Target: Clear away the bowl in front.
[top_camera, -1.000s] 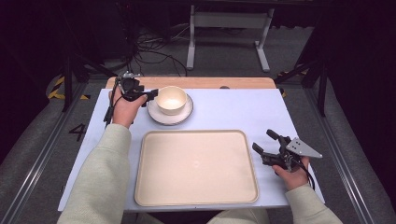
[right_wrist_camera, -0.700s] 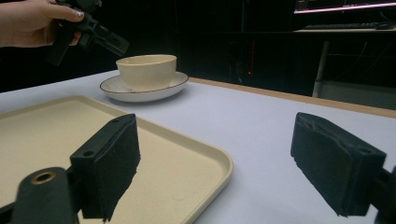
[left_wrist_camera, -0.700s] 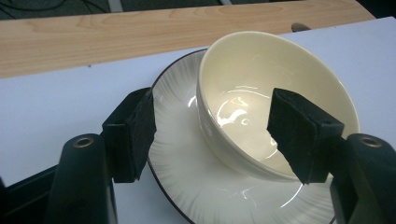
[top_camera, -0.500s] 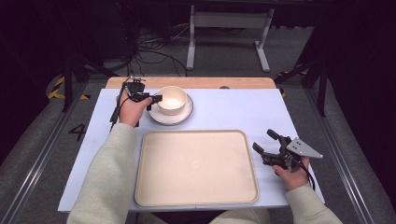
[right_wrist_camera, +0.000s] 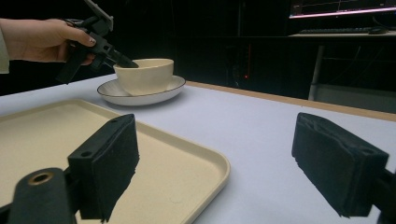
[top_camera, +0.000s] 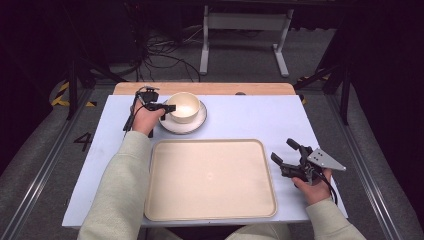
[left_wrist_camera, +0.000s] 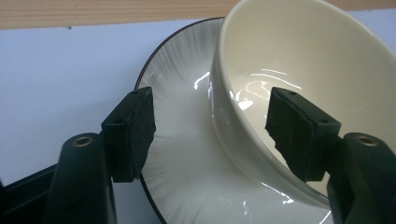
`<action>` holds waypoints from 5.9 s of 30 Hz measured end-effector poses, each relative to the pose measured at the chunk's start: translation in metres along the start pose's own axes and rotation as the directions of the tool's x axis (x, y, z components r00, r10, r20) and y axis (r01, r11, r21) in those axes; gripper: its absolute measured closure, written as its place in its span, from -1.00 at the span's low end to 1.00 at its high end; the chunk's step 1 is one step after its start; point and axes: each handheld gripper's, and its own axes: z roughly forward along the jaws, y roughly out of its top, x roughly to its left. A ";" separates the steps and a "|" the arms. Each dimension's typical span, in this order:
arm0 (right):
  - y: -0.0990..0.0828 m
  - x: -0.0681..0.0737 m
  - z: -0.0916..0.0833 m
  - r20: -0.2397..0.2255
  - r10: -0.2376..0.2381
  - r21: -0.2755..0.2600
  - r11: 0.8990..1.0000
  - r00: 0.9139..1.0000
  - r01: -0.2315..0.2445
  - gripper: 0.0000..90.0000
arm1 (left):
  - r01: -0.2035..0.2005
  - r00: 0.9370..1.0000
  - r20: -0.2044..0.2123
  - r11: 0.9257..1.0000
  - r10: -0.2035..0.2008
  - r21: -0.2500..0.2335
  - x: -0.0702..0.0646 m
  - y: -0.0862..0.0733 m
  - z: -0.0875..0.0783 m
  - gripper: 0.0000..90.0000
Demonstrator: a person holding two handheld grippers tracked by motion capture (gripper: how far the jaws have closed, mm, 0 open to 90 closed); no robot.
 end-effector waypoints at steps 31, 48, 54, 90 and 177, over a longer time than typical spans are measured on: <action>-0.001 0.000 -0.001 -0.001 -0.005 -0.016 1.000 1.000 0.005 -0.67 | 0.089 0.985 -0.151 0.994 -0.079 0.062 -0.023 0.008 0.014 0.79; -0.001 0.000 -0.001 0.001 -0.013 -0.016 1.000 1.000 0.013 -0.64 | 0.075 0.980 -0.187 0.995 -0.061 0.065 -0.034 0.019 -0.004 0.82; -0.001 0.000 -0.001 -0.001 -0.009 -0.017 1.000 1.000 0.009 -0.64 | 0.064 0.985 -0.166 0.996 -0.053 0.063 -0.039 0.024 -0.016 0.82; 0.000 -0.001 -0.001 -0.010 -0.004 -0.011 1.000 1.000 0.004 -0.65 | 0.008 1.000 -0.026 0.997 -0.007 0.072 -0.046 0.033 -0.083 0.81; 0.000 -0.001 -0.001 -0.012 -0.003 -0.013 1.000 1.000 0.003 -0.66 | -0.429 0.867 0.390 0.862 0.309 0.269 -0.174 -0.040 -0.087 0.80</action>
